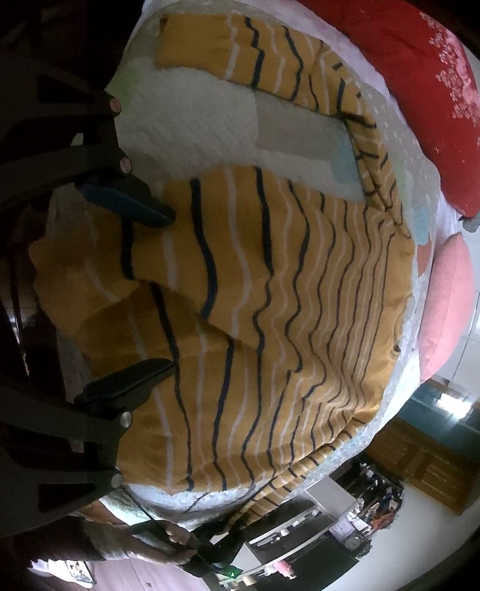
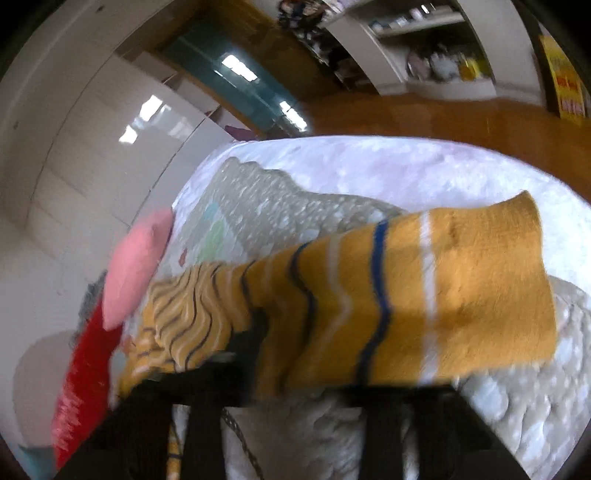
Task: Fold small clothes
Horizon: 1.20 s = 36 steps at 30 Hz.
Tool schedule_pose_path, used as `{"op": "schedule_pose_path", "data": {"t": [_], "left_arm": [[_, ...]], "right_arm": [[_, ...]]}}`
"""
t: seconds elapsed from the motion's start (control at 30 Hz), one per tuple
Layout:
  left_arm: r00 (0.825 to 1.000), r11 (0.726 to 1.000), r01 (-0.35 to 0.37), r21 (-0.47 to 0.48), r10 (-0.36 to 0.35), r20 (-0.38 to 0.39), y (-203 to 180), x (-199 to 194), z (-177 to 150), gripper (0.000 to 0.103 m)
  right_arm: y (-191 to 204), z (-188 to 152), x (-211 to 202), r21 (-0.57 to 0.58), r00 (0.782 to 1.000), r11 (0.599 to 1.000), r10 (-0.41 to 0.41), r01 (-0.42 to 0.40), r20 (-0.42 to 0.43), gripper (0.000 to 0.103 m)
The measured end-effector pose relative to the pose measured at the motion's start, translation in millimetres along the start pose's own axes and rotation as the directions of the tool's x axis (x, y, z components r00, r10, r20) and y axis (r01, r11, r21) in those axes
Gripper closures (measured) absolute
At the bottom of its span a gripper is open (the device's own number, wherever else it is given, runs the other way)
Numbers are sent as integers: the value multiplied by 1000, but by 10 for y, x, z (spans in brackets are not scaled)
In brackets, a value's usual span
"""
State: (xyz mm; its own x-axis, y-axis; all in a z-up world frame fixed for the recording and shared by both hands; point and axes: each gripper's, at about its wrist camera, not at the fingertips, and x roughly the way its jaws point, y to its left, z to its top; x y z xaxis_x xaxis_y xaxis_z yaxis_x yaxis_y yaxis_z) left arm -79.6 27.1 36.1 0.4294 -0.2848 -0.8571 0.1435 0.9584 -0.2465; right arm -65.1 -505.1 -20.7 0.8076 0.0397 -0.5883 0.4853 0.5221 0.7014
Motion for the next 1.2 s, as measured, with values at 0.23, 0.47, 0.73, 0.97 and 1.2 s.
{"op": "schedule_pose_path", "data": {"t": [0.23, 0.47, 0.73, 0.97, 1.2], "left_arm": [[1000, 1000, -2, 27, 2, 4, -113, -3, 14, 30], [999, 999, 26, -19, -26, 44, -48, -120, 7, 30], [995, 994, 64, -93, -57, 82, 294, -218, -93, 30], [985, 991, 35, -132, -12, 169, 710, -464, -207, 30], [979, 977, 12, -213, 32, 202, 1221, -534, -349, 29]], "right_arm": [[-82, 554, -332, 11, 994, 1000, 11, -12, 107, 97], [208, 1118, -591, -55, 984, 998, 21, -11, 178, 97], [1425, 827, -293, -328, 996, 945, 43, -18, 72, 97], [2958, -299, 330, -667, 994, 738, 56, -104, -93, 97], [4037, -2287, 1189, -917, 959, 319, -74, -238, -274, 97]]}}
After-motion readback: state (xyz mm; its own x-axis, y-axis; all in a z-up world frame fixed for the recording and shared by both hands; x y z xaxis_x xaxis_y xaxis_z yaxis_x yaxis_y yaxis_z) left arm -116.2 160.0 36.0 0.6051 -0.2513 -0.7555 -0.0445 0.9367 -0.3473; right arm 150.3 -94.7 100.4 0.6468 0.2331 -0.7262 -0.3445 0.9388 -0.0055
